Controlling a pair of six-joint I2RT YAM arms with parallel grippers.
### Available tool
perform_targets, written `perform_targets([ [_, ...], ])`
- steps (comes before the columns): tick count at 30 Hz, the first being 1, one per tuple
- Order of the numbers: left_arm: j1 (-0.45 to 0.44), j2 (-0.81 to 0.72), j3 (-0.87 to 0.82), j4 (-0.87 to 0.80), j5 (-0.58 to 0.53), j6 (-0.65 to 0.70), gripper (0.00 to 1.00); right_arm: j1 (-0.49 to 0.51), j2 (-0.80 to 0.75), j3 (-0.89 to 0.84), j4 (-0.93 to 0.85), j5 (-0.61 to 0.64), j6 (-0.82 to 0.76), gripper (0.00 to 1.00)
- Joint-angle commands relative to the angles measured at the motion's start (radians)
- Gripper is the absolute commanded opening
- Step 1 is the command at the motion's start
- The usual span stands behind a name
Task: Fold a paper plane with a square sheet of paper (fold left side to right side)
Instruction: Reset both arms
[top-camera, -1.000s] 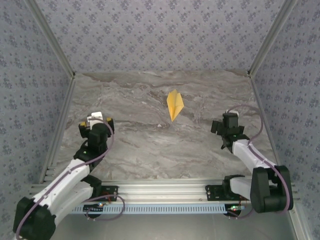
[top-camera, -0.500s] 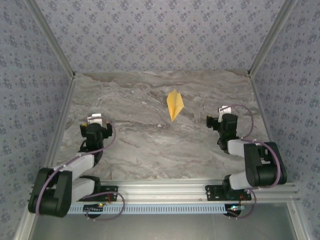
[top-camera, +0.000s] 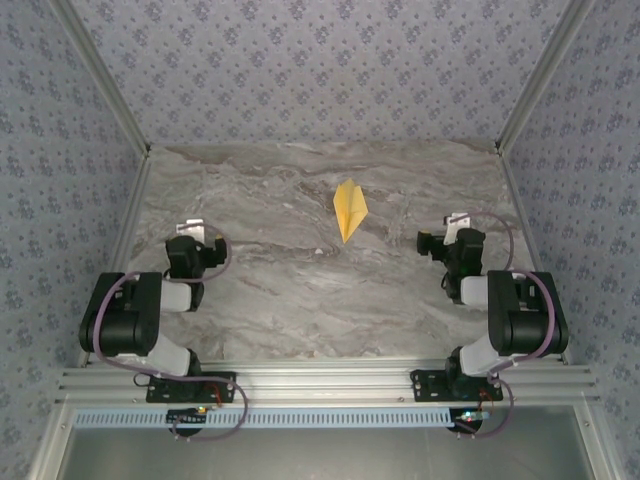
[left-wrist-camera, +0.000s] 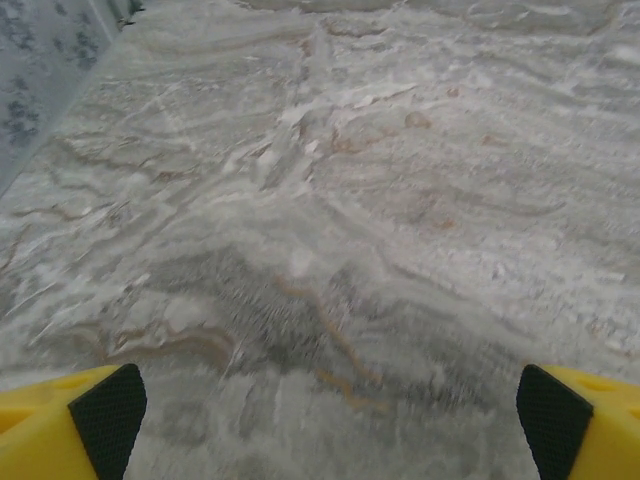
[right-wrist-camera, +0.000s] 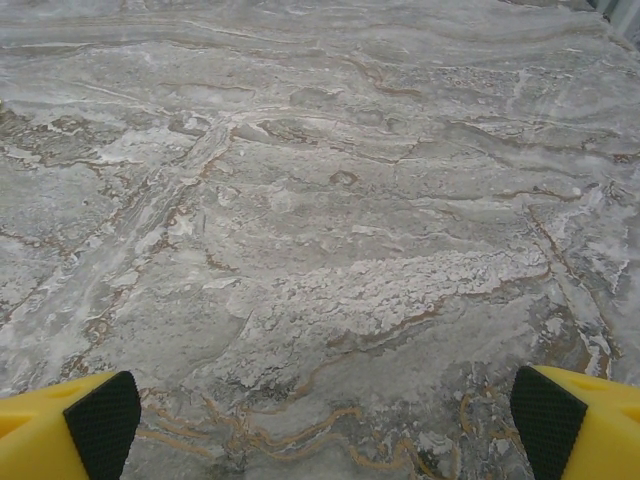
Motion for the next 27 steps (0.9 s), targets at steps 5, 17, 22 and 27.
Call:
perform_targets([
  [5, 0.051, -0.003, 0.063, -0.017, 0.110, -0.055, 0.98, 0.006, 0.004, 0.021, 0.020, -0.003, 0.014, 1.00],
  [17, 0.040, -0.001, 0.070, -0.027, 0.108, -0.042, 0.98, 0.007, 0.004, 0.021, 0.019, 0.004, 0.013, 1.00],
  [22, 0.040, -0.001, 0.069, -0.026, 0.108, -0.043, 0.98, 0.013, 0.004, 0.021, 0.020, 0.012, 0.010, 1.00],
  [27, 0.041, -0.001, 0.069, -0.028, 0.109, -0.043, 0.98, 0.012, 0.005, 0.021, 0.020, 0.012, 0.011, 1.00],
])
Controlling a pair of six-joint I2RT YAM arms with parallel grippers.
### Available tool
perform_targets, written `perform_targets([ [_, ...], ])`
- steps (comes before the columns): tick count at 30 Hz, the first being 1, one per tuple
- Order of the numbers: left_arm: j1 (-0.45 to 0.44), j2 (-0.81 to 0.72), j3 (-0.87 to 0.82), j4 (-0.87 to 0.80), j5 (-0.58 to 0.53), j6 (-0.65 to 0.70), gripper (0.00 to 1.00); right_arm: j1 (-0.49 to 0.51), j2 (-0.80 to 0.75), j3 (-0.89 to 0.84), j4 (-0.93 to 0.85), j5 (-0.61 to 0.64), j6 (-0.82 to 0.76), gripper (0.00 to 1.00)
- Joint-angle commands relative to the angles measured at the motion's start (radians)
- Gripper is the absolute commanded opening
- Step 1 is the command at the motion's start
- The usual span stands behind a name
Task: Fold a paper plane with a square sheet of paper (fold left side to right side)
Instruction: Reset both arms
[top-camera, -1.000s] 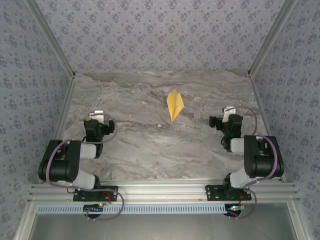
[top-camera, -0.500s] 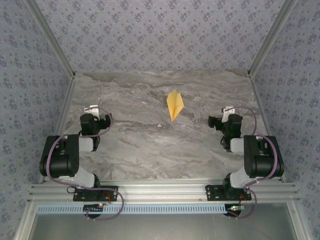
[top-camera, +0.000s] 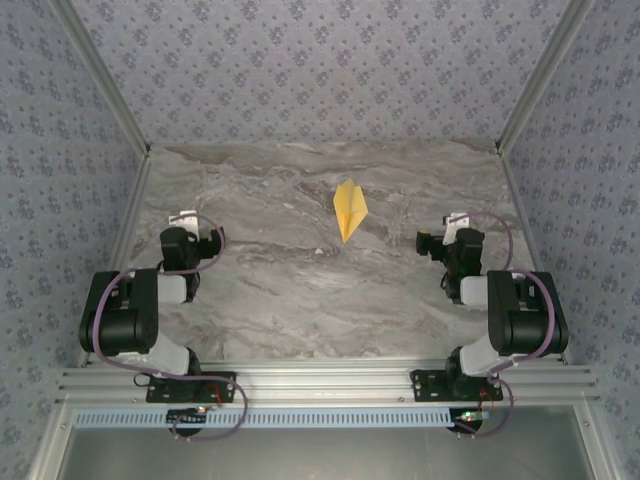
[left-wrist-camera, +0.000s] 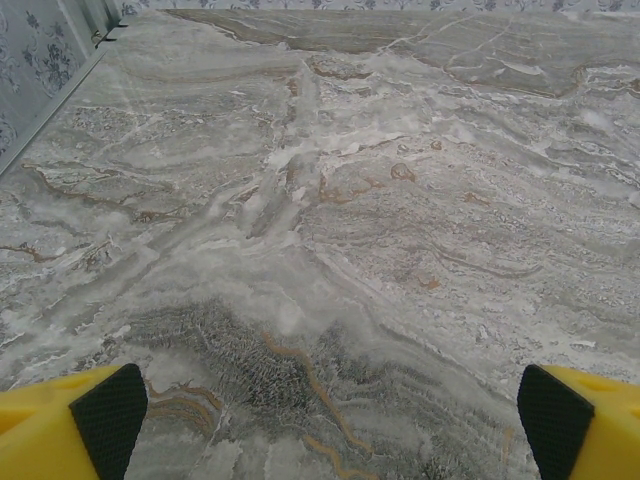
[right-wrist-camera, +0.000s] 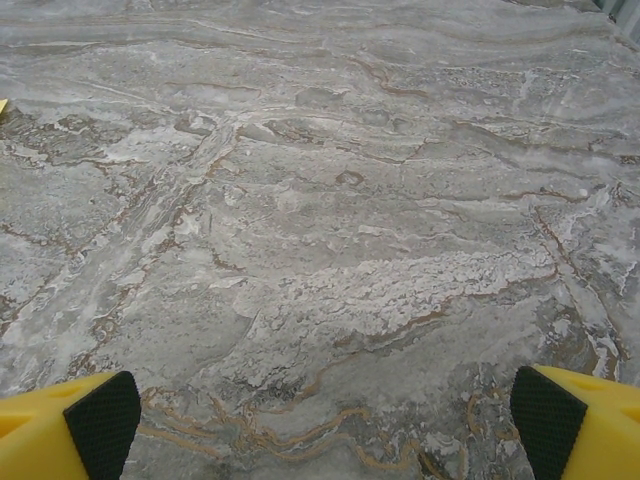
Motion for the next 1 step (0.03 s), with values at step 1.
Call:
perform_targets([
  [1, -0.005, 0.000, 0.019, 0.001, 0.016, -0.009, 0.98, 0.004, 0.005, 0.022, 0.019, 0.011, 0.011, 1.00],
])
